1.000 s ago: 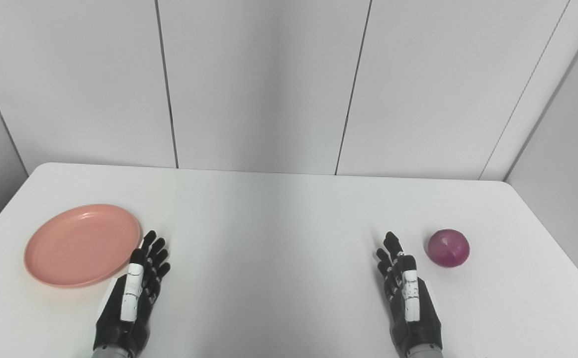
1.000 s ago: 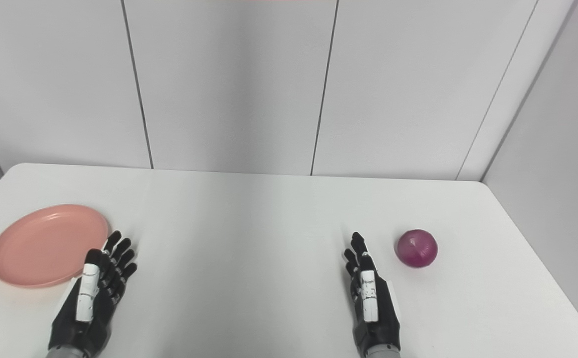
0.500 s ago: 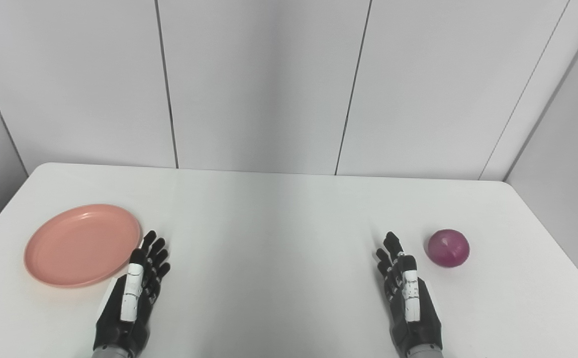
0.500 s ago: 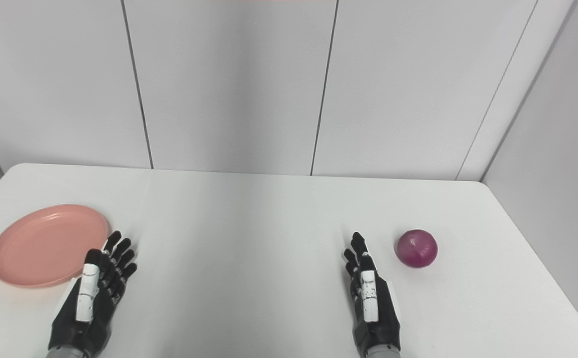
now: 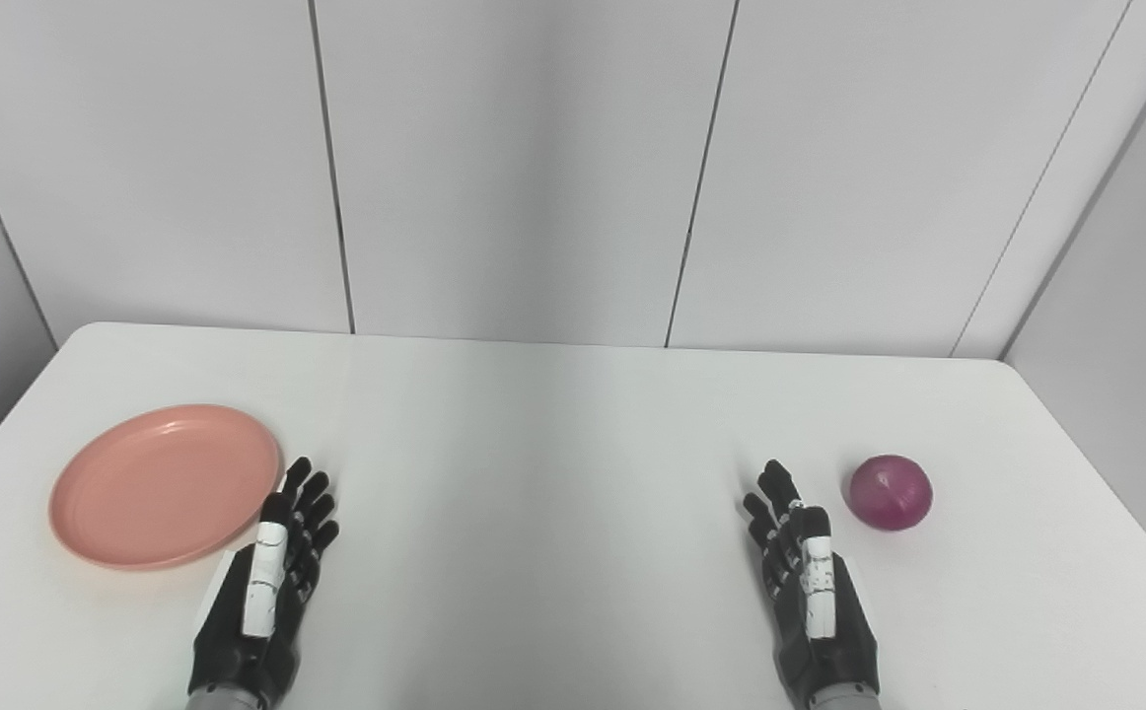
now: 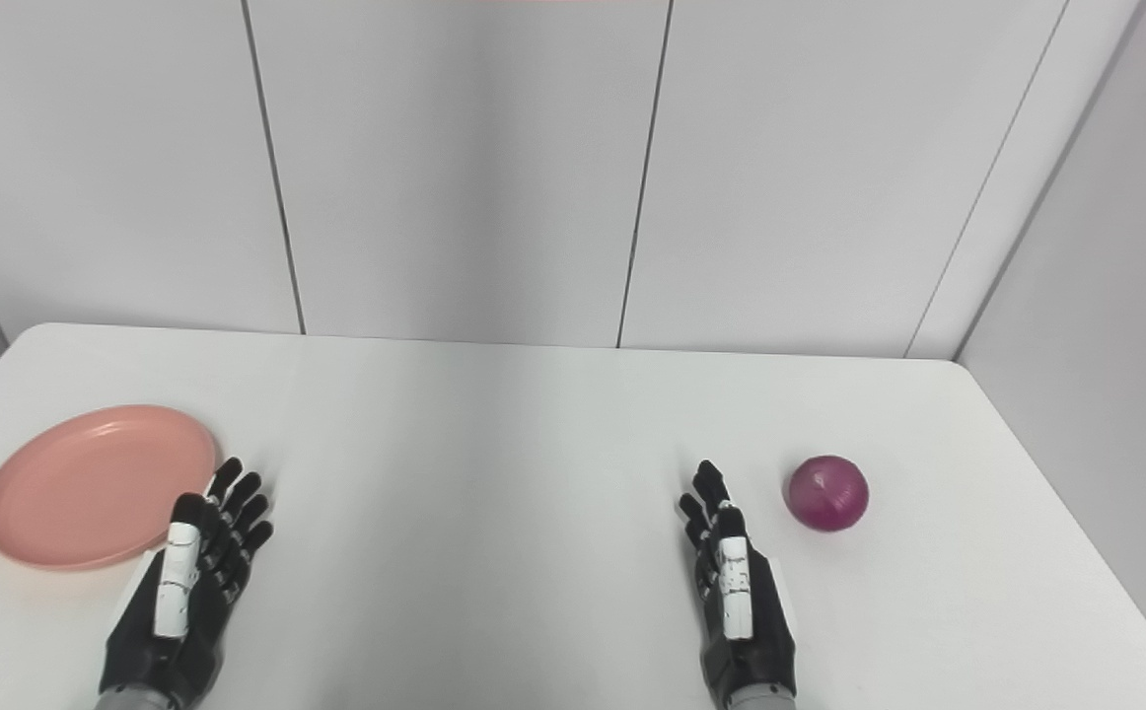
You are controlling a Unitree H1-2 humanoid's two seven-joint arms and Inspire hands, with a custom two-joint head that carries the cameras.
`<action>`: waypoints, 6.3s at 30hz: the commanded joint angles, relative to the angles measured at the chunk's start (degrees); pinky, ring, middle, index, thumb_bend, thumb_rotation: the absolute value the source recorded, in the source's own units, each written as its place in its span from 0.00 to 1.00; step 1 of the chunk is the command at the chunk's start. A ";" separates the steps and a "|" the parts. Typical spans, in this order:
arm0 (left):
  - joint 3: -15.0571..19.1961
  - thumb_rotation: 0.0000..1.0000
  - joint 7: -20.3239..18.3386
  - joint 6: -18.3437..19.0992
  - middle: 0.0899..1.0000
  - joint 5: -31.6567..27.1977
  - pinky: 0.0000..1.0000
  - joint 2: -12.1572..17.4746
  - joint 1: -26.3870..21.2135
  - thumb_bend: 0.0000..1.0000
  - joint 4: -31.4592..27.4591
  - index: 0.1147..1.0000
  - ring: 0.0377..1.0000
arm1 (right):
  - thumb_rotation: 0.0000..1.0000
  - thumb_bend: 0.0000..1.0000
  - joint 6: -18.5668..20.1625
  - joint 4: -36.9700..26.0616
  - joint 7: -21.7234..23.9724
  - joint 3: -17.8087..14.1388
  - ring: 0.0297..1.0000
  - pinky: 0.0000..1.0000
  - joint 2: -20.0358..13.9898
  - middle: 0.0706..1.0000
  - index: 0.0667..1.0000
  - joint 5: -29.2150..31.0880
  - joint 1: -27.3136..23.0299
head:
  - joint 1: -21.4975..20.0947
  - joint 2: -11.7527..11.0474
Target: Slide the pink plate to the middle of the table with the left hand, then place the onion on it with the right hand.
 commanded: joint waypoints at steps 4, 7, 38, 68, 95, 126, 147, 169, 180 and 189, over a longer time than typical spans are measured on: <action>-1.78 0.95 1.66 1.83 1.00 2.66 1.00 -2.27 1.13 0.84 3.21 1.00 1.00 | 0.96 0.82 3.29 3.44 1.50 -1.55 0.97 1.00 -1.94 0.98 0.98 2.56 3.06 | 3.52 -1.14; -1.99 0.94 2.08 0.59 1.00 3.35 1.00 -2.98 0.73 0.87 4.61 1.00 1.00 | 0.96 0.81 2.84 4.45 1.99 -2.02 0.97 1.00 -2.61 0.98 0.98 3.38 2.66 | 5.49 -2.02; 2.30 0.95 1.05 13.28 0.90 -4.14 0.91 0.21 -12.64 0.98 -10.63 0.97 0.90 | 0.94 0.75 2.22 7.35 5.14 -3.97 1.00 1.00 -5.54 1.00 1.00 7.10 2.14 | 12.52 -4.59; 16.33 0.96 -7.31 -15.08 0.90 -5.10 0.69 25.89 -39.04 1.00 37.48 0.90 0.86 | 0.94 0.75 1.94 6.96 5.48 -4.09 1.00 1.00 -5.20 1.00 1.00 7.55 2.35 | 12.34 -4.68; 18.42 0.90 -6.81 -30.56 0.83 -5.28 0.65 28.61 -38.75 1.00 65.56 0.90 0.79 | 0.92 0.78 3.25 5.87 5.36 -4.43 1.00 1.00 -5.47 1.00 1.00 7.97 2.52 | 12.46 -3.84; 15.47 0.89 -8.12 -25.43 0.79 -6.90 0.63 20.81 -28.39 1.00 51.52 0.88 0.74 | 0.93 0.78 3.93 4.95 4.70 -3.87 1.00 1.00 -5.02 1.00 1.00 7.00 2.62 | 11.57 -2.82; 9.49 0.93 -8.20 -16.95 0.85 -5.82 0.69 12.46 -25.70 1.00 36.94 0.93 0.80 | 0.92 0.78 4.54 3.66 4.27 -3.88 0.99 1.00 -4.18 0.99 0.99 6.90 2.92 | 10.12 -2.09; 1.36 0.91 -6.51 -8.09 0.83 -3.37 0.70 -0.63 -20.92 0.99 26.64 0.93 0.79 | 0.93 0.77 4.36 2.67 3.40 -2.97 0.99 1.00 -2.59 0.99 0.98 6.39 2.92 | 8.39 -1.16; -0.40 0.95 -3.49 -11.20 0.85 -0.44 0.71 -7.71 -19.79 0.97 30.25 0.94 0.79 | 0.93 0.79 5.26 0.51 2.10 -1.51 0.98 1.00 -1.23 0.99 0.98 5.30 3.53 | 4.97 -0.04; -0.34 0.93 -4.68 -9.64 0.85 -1.43 0.72 -7.89 -19.30 0.95 30.51 0.96 0.80 | 0.97 0.80 5.08 0.26 0.87 0.66 0.97 1.00 0.13 0.98 0.98 2.69 3.25 | -0.35 0.86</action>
